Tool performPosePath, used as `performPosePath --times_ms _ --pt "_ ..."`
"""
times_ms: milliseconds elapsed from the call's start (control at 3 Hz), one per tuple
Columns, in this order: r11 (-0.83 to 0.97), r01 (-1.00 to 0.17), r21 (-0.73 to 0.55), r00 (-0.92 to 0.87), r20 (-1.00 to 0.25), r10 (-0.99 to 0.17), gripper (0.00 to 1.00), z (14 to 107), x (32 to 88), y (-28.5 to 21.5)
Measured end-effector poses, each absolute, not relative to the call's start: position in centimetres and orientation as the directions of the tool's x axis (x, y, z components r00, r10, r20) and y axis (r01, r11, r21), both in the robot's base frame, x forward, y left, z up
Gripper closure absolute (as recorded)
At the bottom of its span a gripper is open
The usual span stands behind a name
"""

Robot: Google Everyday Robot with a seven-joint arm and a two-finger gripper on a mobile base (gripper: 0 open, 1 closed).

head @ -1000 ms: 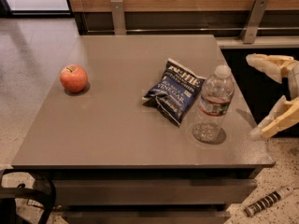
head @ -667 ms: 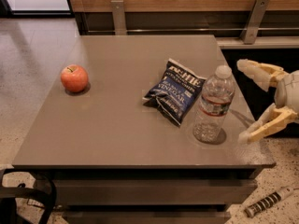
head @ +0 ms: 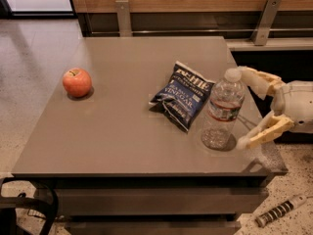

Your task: Pick water bottle

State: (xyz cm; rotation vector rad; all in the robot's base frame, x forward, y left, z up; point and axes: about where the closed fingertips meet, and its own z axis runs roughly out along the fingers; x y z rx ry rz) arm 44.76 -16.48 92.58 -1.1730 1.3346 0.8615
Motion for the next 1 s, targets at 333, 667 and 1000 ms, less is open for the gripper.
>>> performPosePath --times_ms 333,667,1000 --pt "0.242 -0.964 -0.106 0.06 -0.98 -0.188 0.0 91.3 44.7 -15.6" --pt "0.22 -0.974 -0.052 0.005 -0.978 -0.207 0.25 88.9 44.6 -14.1" --pt "0.215 -0.975 -0.057 0.012 -0.978 -0.206 0.57 89.2 44.6 -13.9"
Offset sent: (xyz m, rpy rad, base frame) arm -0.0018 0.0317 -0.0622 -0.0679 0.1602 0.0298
